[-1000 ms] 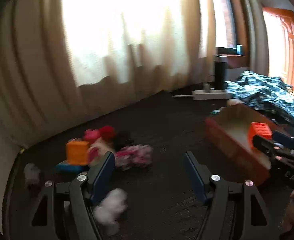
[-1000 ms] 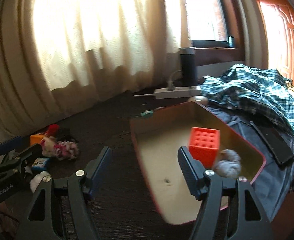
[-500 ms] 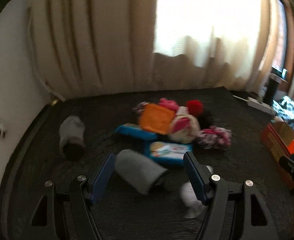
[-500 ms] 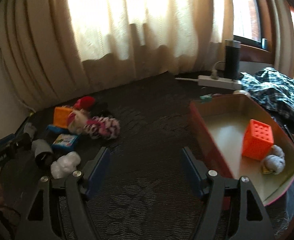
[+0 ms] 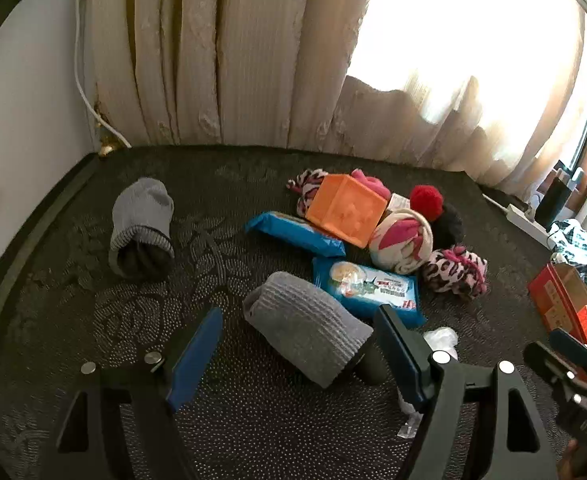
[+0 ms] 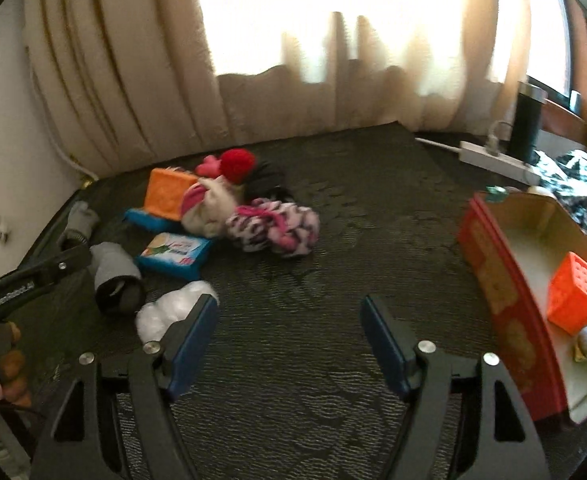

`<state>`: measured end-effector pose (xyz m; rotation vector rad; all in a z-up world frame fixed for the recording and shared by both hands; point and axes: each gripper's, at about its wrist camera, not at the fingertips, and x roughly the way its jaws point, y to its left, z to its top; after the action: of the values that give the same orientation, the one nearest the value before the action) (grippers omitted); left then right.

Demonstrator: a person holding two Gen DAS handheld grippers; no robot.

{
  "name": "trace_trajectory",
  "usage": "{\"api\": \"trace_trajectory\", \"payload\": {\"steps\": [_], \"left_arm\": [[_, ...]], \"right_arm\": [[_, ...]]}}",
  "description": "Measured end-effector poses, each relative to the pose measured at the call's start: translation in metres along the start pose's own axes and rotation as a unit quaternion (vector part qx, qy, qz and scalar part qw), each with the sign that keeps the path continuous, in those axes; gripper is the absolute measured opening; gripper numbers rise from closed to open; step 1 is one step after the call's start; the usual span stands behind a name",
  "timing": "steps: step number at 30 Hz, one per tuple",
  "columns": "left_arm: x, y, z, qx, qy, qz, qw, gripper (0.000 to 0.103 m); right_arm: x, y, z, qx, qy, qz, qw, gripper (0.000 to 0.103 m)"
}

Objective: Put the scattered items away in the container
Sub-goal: 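Move both grippers back over the mat toward the remaining items, then grasp the white plastic bag with the right gripper while the left gripper grasps the grey knit sock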

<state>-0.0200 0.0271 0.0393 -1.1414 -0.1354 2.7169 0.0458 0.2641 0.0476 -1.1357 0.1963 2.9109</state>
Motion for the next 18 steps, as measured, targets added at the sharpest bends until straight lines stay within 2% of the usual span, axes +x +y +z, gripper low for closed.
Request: {"api": "trace_trajectory", "payload": {"steps": [12,18], "left_arm": [[0.017,0.000,-0.003,0.002,0.023,0.002,0.9997,0.080],[0.013,-0.003,-0.003,0.011,0.010,0.014,0.9998,0.080]], "right_arm": [[0.027,0.029,-0.002,-0.030,0.034,0.026,0.999,0.079],[0.029,0.031,-0.003,-0.030,0.034,0.026,0.999,0.079]]}}
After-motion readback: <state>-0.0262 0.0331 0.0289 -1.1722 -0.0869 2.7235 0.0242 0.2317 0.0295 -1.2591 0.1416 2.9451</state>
